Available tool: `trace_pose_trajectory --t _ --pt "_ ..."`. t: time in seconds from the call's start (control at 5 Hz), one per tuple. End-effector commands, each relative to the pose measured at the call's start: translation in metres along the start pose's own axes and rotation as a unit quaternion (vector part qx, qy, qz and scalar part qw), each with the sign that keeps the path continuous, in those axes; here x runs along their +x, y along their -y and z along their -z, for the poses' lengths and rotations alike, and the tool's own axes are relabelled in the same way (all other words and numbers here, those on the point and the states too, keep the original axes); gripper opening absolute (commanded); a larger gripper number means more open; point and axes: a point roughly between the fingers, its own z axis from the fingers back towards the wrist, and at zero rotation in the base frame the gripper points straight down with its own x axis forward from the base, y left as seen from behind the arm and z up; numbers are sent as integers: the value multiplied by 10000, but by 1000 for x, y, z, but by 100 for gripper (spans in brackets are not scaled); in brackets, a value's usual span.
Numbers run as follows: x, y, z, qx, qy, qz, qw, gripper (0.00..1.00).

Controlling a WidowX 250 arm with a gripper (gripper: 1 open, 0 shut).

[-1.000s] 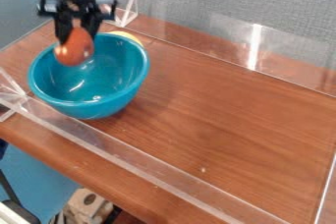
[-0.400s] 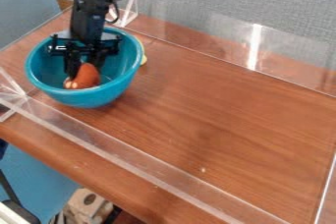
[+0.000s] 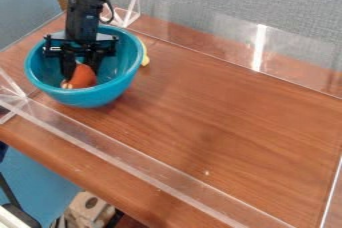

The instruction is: Put the mushroom in the blue bowl

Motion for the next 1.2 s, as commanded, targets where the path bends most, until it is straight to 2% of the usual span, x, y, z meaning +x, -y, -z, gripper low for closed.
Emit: trace_pose_trajectory --t 0.0,0.2,0.4,0.6,0.8,1.0 --pt "8 -5 -12 -190 85 -82 9998 0" --pt "0 -5 -29 -260 80 -183 9995 100" --pt "-7 -5 -50 -383 78 -262 9989 100" --pt "-4 -8 -72 -634 90 -574 9963 100" --pt "-2 -14 -97 -938 160 -868 9917 100" --pt "-6 -20 -120 -1170 276 -1117 9864 100"
